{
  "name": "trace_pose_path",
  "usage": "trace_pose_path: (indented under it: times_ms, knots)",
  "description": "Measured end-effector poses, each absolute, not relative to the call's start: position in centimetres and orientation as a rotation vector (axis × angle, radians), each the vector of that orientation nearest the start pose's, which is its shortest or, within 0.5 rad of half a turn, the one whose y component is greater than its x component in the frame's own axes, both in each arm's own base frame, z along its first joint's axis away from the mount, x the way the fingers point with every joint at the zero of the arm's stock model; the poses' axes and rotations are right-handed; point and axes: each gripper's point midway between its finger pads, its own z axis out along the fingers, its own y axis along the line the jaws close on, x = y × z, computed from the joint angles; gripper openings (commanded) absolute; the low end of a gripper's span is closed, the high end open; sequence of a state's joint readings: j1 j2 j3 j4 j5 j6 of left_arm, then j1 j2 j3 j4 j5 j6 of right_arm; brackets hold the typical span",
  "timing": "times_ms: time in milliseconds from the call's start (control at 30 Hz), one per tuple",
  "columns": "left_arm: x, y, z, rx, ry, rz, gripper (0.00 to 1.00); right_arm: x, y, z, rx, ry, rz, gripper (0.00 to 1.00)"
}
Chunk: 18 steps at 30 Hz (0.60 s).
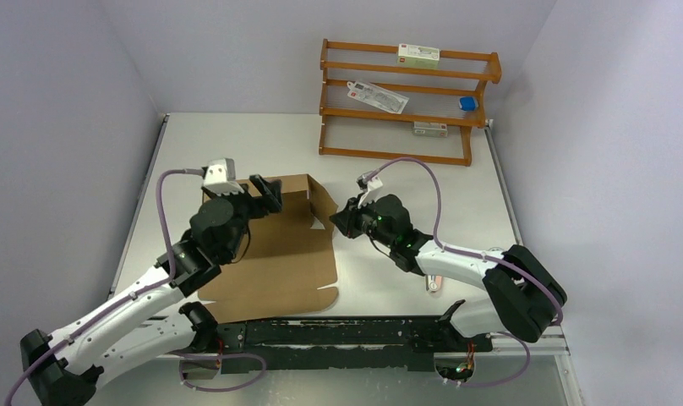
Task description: Fold the paper box
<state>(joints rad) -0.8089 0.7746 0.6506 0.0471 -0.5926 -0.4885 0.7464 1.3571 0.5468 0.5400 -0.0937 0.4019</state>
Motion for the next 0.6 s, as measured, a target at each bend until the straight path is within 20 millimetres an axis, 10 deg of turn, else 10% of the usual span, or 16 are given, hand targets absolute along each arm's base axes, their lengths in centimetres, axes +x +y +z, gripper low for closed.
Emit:
trace_pose_path:
  times_ms: [233,600]
  knots:
    - [30.8,-8.7,28.6,-0.384,1.654,-0.187,0.97,27.4,30.0,13.0,-0.413,1.893,0.857,0.17]
    - [32.5,-0.4,24.2,-0.556,1.782,0.056,0.96,27.5,30.1,13.0,-0.425,1.892,0.854,0.17]
